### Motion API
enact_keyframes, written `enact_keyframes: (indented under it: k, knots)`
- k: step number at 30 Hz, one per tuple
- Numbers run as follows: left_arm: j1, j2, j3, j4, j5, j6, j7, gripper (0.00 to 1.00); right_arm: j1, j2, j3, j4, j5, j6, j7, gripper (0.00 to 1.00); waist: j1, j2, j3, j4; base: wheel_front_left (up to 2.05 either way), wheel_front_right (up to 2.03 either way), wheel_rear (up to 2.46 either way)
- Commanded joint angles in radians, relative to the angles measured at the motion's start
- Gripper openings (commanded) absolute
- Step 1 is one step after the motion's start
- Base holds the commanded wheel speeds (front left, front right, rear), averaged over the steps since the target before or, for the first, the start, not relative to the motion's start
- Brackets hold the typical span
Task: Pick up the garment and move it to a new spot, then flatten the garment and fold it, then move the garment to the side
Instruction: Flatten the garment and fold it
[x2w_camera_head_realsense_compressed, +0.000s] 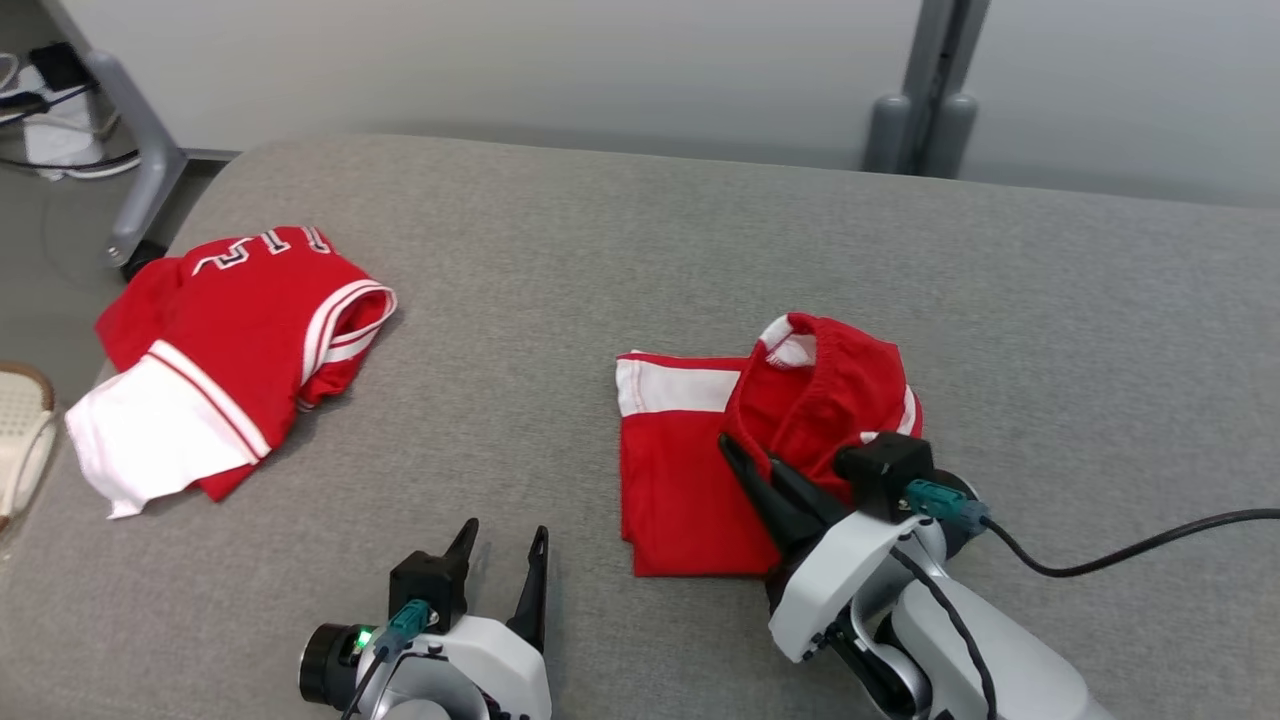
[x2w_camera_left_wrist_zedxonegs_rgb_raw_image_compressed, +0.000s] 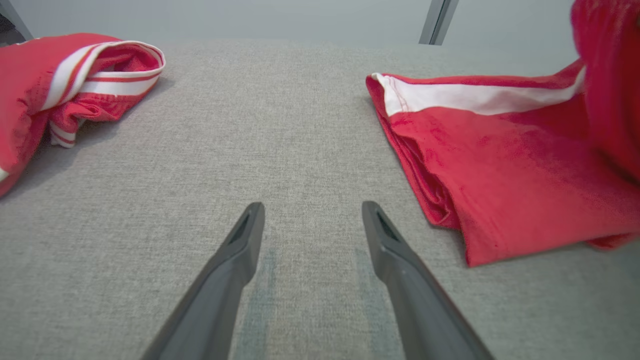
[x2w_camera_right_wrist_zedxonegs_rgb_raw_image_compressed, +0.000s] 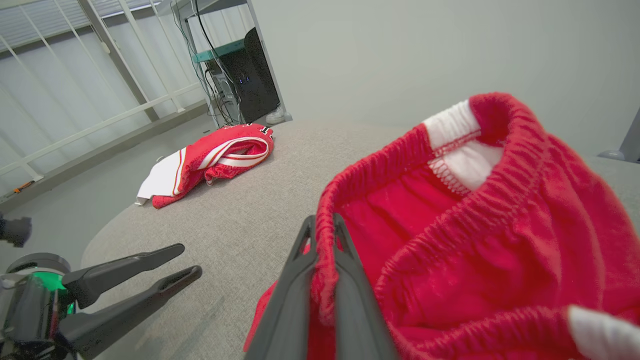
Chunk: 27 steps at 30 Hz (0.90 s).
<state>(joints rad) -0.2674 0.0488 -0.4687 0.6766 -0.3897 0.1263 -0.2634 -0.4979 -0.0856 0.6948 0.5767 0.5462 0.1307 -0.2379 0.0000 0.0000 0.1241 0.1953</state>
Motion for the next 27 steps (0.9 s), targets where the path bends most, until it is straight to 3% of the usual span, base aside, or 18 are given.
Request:
enact_keyframes:
  k: [1, 5, 6, 7, 8, 15, 27]
  knots:
    - [0.009, 0.003, -0.004, -0.002, -0.009, 0.007, -0.002, 1.0, -0.017, 0.004, 0.021, 0.017, -0.005, 0.0, 0.0, 0.0, 0.0, 0.0, 0.004, 0.055, 0.0, 0.0, 0.0]
    - [0.015, 0.004, -0.023, -0.001, -0.025, 0.009, -0.002, 1.0, -0.049, 0.017, 0.114, 0.095, 0.017, 0.0, 0.004, 0.0, 0.0, 0.0, 0.008, 0.108, 0.0, 0.0, 0.0]
    - [0.014, 0.003, -0.026, -0.001, -0.025, 0.011, -0.002, 1.0, -0.057, 0.019, 0.128, 0.119, 0.024, 0.0, 0.005, 0.12, 0.0, 0.0, 0.009, 0.117, 0.0, 0.0, 0.0]
    - [0.014, 0.003, -0.029, -0.001, -0.028, 0.014, -0.002, 1.0, -0.068, 0.021, 0.143, 0.137, 0.03, 0.0, 0.002, 0.72, 0.0, 0.0, 0.01, 0.122, 0.0, 0.0, 0.0]
    - [0.014, 0.004, -0.03, -0.002, -0.032, 0.017, -0.002, 1.0, -0.077, 0.024, 0.152, 0.15, 0.039, 0.0, -0.003, 1.0, 0.0, 0.0, 0.01, 0.125, 0.0, 0.0, 0.0]
    - [0.025, 0.004, -0.001, -0.027, -0.013, 0.032, -0.002, 1.0, -0.103, 0.028, 0.127, 0.163, 0.072, 0.0, -0.029, 1.0, 0.0, 0.0, 0.003, 0.076, 0.0, 0.0, 0.0]
    - [0.049, 0.004, 0.091, -0.109, 0.093, 0.029, -0.002, 1.0, 0.104, -0.001, -0.299, -0.037, -0.132, 0.0, -0.028, 1.0, 0.0, 0.0, -0.03, -0.068, 0.0, 0.0, 0.0]
